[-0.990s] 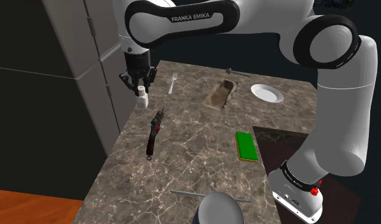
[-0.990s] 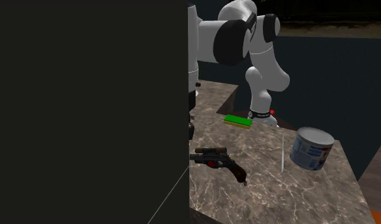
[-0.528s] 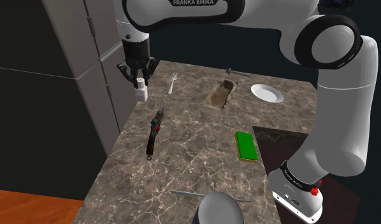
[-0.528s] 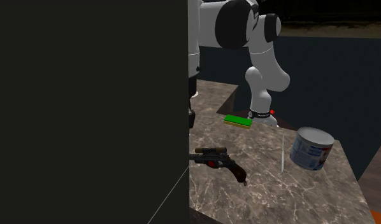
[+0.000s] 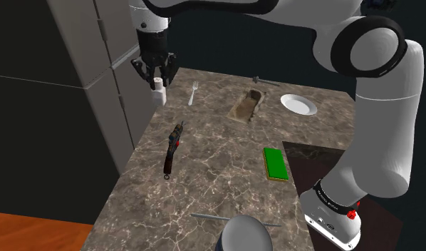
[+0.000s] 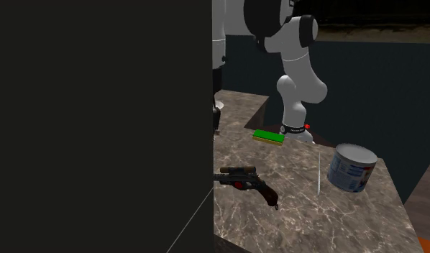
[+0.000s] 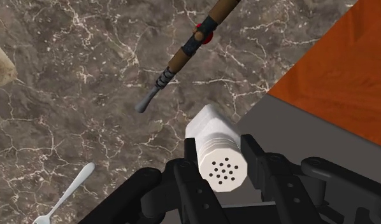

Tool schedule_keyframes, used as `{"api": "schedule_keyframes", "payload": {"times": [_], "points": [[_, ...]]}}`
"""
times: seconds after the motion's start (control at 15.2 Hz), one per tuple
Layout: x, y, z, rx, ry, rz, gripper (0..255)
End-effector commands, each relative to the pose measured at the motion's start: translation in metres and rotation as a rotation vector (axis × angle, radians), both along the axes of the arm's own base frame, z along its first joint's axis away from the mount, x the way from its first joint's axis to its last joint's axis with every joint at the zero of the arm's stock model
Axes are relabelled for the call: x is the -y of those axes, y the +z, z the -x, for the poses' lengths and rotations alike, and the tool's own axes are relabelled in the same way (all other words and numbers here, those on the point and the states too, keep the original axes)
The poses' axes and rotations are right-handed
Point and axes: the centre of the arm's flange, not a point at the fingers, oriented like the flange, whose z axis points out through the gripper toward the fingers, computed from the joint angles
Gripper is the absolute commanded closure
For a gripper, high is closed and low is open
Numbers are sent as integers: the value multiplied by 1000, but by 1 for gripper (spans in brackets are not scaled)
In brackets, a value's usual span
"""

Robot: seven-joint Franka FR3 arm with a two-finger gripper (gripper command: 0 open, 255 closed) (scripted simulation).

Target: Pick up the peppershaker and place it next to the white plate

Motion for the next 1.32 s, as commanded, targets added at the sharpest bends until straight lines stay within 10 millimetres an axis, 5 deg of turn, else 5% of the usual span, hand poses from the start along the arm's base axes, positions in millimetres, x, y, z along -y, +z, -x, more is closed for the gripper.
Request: {"api": "schedule_keyframes", "payload": {"times": [0.0, 1.25], "points": [[18, 2, 8, 0, 0, 0, 255], [249, 3, 106, 0, 0, 0, 255]]}}
